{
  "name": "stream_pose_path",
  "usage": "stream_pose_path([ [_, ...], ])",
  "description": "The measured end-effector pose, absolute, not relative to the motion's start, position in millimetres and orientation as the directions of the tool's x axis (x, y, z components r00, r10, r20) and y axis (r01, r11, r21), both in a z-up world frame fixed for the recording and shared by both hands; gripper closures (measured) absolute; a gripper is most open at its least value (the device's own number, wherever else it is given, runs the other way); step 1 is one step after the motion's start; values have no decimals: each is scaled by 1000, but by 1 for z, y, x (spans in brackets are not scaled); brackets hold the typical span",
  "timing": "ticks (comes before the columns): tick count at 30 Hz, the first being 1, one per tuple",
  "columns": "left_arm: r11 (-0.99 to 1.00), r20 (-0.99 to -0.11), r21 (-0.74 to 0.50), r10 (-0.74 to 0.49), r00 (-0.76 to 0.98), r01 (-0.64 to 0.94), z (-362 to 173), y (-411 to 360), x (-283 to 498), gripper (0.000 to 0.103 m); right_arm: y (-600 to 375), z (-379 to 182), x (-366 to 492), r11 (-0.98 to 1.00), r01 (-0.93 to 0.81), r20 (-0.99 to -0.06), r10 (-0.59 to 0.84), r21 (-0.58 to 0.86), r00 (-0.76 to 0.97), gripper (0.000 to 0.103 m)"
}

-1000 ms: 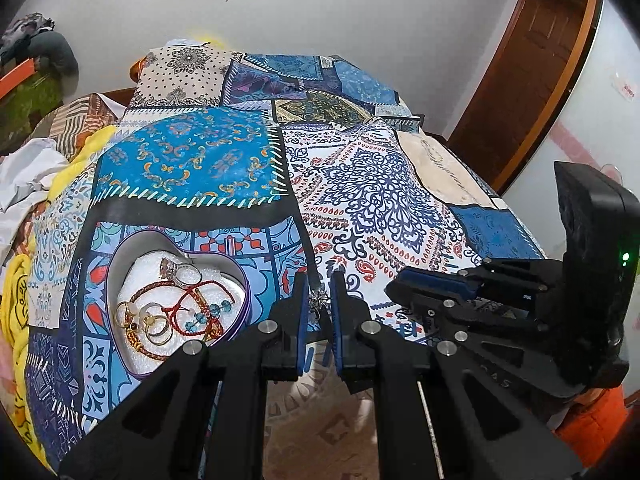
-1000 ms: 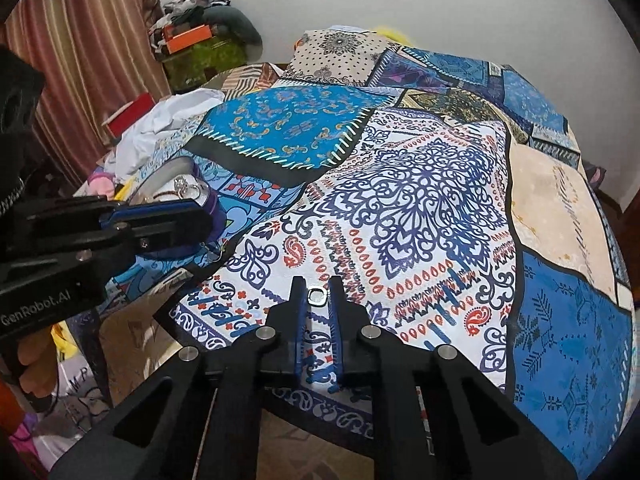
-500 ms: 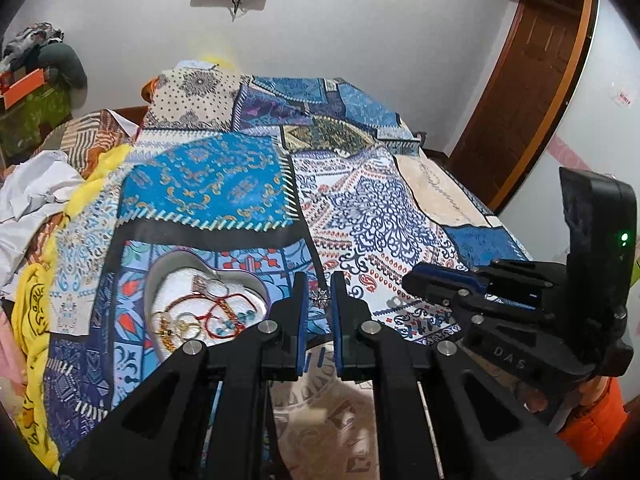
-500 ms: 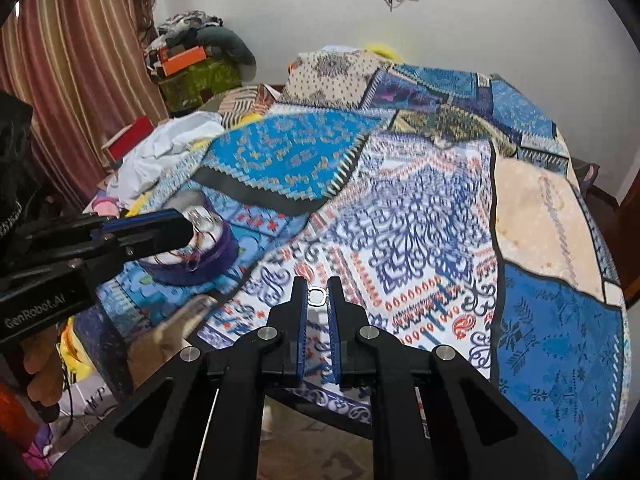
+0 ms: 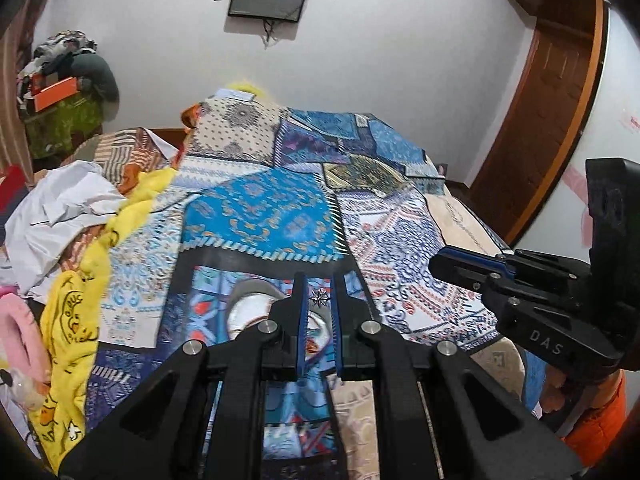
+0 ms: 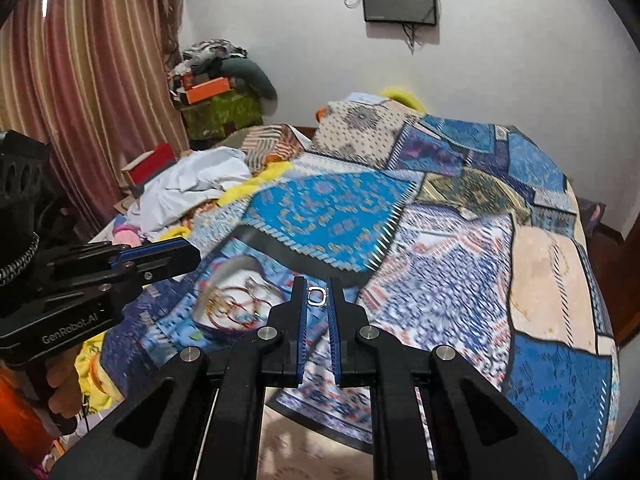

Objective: Organize jewelry
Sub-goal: 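Carry both held pieces over the heart box, then open both tools to drop the pieces into the heart box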

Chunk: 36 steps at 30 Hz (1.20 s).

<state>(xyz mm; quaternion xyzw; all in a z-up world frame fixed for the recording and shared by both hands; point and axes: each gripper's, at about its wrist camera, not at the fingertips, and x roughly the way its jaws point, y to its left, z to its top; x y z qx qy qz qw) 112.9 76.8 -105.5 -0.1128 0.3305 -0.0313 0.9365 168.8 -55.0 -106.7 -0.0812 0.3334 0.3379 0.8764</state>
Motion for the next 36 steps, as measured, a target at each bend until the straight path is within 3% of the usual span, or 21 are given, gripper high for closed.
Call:
stream_pose_path([
  [10, 969, -612, -238, -95, 785, -68, -110, 104, 109, 94, -20, -107, 164, 706, -701, -631, 589, 97, 505, 94],
  [22, 961, -669, -265, -128, 732, -74, -147, 110, 129, 94, 12, -143, 178, 650, -747, -700, 598, 139, 391, 94],
  [36, 955, -691, -288, -152, 707, -77, -155, 113, 142, 94, 24, -164, 182, 627, -764, -744, 580, 149, 331, 94],
])
